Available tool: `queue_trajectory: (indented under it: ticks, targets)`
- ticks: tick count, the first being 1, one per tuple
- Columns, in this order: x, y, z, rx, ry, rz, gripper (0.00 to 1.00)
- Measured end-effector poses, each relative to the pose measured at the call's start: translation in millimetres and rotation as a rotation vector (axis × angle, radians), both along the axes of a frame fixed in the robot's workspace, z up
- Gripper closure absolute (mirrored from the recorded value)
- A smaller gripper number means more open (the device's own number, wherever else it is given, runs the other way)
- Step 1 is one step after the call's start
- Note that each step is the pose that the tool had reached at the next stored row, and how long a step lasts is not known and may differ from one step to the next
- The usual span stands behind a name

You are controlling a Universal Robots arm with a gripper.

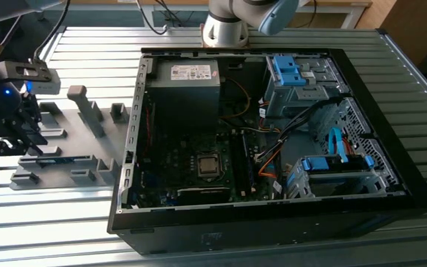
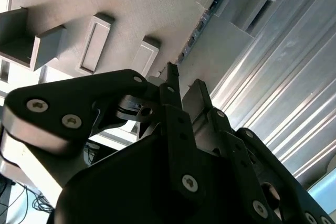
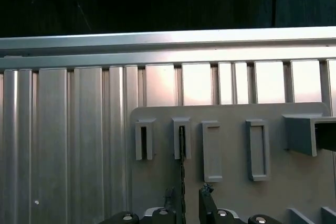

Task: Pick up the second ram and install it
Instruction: 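Pick up the second ram and move it above second insertion slot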

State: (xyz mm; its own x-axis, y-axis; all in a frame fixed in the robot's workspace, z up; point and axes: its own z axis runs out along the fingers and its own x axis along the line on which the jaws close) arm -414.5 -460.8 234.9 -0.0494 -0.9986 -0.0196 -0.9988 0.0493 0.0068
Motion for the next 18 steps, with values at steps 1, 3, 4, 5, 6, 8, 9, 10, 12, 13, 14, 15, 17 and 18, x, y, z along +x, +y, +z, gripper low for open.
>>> queue_trajectory:
  ticks: [1,3,4,5,6,8,9,10,12,13,14,15,17,18]
  targets:
    - [0.0,0.0,-1.6,0.0000,-0.0002,0.001,0.69]
    - [0.0,0.0,-4.4,0.0000,-0.0002,0.002,0.69]
    - [0.0,0.0,-5.8,0.0000,-0.0002,0.003,0.69]
    - [0.0,0.0,-7.1,-0.0001,-0.0002,0.005,0.69]
    - [0.0,-0.1,-8.3,-0.0001,-0.0002,0.007,0.69]
    - [0.0,-0.4,-10.6,0.0000,-0.0002,0.014,0.69]
    - [0.0,-0.7,-12.0,0.0000,-0.0002,0.016,0.69]
    - [0.0,-1.0,-13.2,0.0000,-0.0002,0.017,0.69]
    - [0.0,-1.7,-16.0,-0.0001,-0.0001,0.022,0.69]
    - [0.0,-1.9,-17.4,0.0000,-0.0003,0.026,0.69]
    - [-0.1,-2.0,-18.7,0.0000,-0.0005,0.029,0.69]
    - [0.0,-2.1,-20.0,0.0000,-0.0008,0.032,0.69]
    - [0.0,-2.1,-22.7,0.0000,-0.0012,0.037,0.69]
    - [0.0,-2.2,-24.0,0.0000,-0.0014,0.039,0.69]
